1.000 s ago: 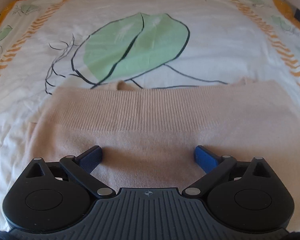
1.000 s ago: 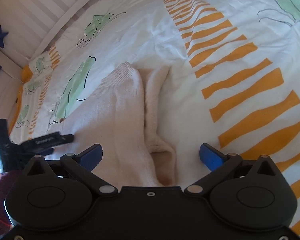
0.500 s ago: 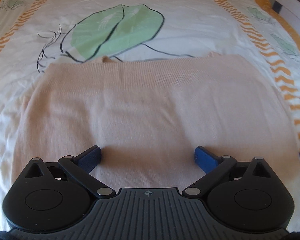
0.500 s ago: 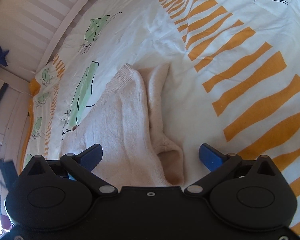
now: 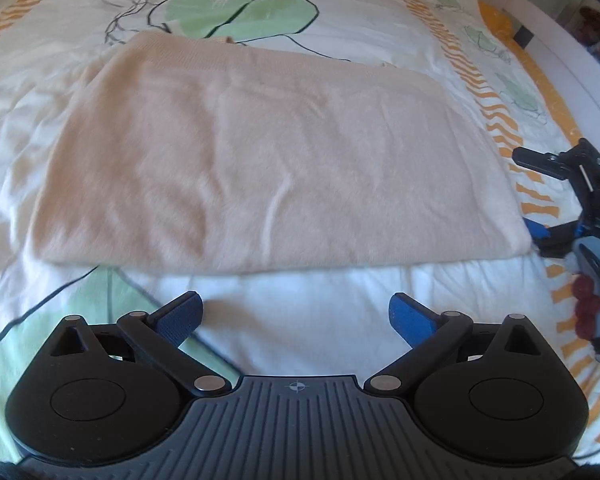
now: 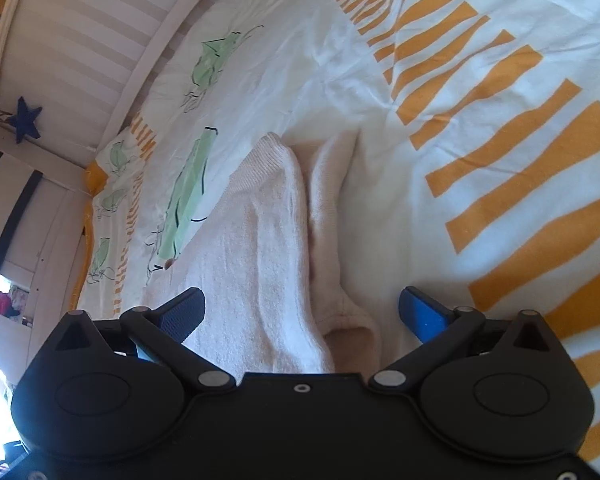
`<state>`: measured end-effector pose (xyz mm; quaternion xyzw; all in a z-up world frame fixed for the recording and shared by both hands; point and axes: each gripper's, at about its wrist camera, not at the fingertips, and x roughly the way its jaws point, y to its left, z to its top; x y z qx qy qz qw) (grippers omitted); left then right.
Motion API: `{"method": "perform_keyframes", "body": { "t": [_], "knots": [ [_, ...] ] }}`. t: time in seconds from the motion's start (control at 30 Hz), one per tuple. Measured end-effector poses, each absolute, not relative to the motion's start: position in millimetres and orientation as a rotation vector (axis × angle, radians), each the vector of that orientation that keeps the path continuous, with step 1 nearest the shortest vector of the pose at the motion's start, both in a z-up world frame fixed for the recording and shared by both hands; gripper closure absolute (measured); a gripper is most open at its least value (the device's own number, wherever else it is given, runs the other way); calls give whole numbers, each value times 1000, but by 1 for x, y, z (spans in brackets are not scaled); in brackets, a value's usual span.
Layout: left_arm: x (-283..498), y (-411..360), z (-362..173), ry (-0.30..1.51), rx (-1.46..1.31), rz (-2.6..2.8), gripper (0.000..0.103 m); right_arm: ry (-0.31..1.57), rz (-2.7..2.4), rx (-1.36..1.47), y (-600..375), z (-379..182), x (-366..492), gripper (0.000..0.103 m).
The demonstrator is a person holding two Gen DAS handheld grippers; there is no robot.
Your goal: Fold small clothes
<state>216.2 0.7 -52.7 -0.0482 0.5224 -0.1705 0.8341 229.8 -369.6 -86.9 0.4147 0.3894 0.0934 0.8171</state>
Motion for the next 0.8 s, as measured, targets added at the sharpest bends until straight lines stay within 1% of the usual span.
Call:
{"method": "perform_keyframes", "body": {
  "t": [0.17, 0.4, 0.6, 0.67, 0.7, 0.73, 0.77, 0.8],
  "knots": [
    [214, 30, -44, 1042, -96, -355, 2, 786, 246, 910, -372, -94, 232, 0],
    [239, 69, -12, 906, -124, -327, 2, 800, 352, 760, -352, -91, 256, 0],
    [271, 93, 2, 848, -87, -290, 2, 838, 389, 702, -339, -87, 272, 1],
    [280, 102, 0, 827, -117, -277, 2, 865, 372, 680, -334, -84, 275, 27],
    [283, 107, -3, 828, -141, -267, 2, 885, 338, 661, -331, -83, 276, 52],
    [286, 112, -6, 828, -174, -262, 2, 896, 305, 634, -328, -82, 277, 63],
    [289, 116, -10, 836, -203, -258, 2, 896, 298, 619, -326, -79, 276, 63],
    [293, 122, -12, 854, -231, -249, 2, 889, 290, 602, -324, -75, 275, 68]
  ]
}}
